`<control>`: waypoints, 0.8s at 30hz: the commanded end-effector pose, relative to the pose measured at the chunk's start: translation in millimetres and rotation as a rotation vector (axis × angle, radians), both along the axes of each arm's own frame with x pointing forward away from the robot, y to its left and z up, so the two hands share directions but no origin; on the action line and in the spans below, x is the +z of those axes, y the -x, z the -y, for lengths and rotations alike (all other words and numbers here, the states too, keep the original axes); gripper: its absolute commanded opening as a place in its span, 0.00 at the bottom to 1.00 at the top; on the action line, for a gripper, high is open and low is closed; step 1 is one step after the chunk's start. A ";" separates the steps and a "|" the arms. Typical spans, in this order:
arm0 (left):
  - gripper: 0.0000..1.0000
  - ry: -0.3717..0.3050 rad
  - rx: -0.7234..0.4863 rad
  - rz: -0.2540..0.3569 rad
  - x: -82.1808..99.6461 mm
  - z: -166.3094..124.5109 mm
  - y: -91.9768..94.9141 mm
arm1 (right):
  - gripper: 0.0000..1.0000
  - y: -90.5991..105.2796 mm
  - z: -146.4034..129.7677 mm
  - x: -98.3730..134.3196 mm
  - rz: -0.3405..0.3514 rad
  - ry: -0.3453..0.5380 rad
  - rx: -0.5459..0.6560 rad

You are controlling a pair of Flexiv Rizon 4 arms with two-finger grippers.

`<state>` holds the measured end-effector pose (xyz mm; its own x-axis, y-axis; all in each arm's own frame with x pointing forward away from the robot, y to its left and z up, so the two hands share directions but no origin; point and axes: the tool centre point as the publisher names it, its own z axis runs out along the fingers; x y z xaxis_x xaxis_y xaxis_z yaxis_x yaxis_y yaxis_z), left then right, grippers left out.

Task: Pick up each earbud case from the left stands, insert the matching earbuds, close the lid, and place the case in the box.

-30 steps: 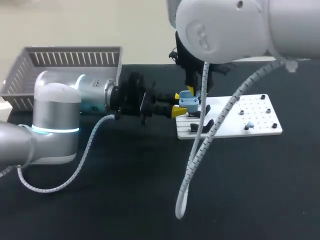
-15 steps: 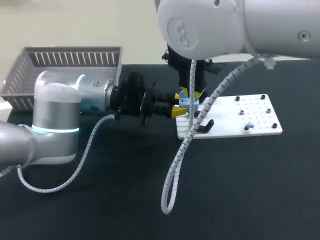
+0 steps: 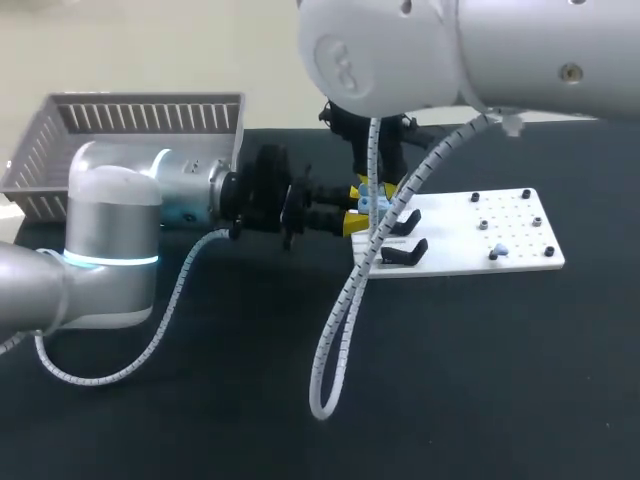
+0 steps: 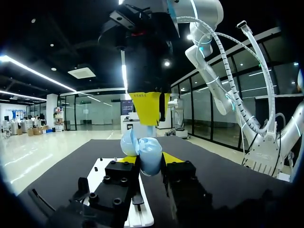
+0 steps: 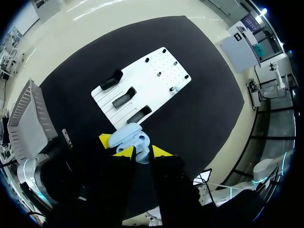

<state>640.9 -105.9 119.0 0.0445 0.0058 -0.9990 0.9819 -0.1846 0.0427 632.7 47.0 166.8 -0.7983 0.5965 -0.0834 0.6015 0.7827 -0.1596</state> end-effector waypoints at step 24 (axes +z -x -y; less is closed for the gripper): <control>0.00 0.002 0.002 0.002 -0.9 -0.1 0.4 | 0.00 -9.0 8.9 -11.7 -0.023 -0.013 -0.023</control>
